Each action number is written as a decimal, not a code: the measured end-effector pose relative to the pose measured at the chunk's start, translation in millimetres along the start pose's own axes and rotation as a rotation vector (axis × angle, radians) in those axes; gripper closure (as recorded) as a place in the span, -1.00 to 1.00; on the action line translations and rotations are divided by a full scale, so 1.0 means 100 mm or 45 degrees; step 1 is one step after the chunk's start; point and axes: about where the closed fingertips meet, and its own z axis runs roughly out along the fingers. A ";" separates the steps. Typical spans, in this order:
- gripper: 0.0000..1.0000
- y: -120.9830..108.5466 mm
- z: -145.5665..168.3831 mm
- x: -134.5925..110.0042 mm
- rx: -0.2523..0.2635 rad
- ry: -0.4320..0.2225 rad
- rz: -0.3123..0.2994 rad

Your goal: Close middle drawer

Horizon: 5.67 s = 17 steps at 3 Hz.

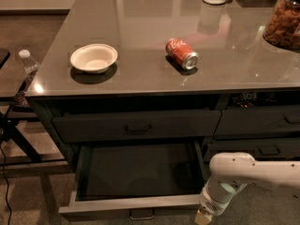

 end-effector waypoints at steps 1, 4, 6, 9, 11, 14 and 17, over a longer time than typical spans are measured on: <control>1.00 -0.15 0.18 -0.14 0.008 -0.027 0.012; 1.00 -0.48 0.19 -0.63 0.082 -0.066 -0.068; 0.16 -0.49 0.19 -0.64 0.084 -0.068 -0.069; -1.00 -0.49 0.19 -0.64 0.084 -0.068 -0.069; -0.62 -0.48 0.19 -0.64 0.083 -0.068 -0.069; 0.77 -0.69 0.13 -0.86 0.157 -0.091 -0.090; 1.00 -1.08 0.03 -1.42 0.284 -0.123 -0.170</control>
Offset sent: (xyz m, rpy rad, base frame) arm 0.0557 0.0241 -0.0523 0.0213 -0.0632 -0.0169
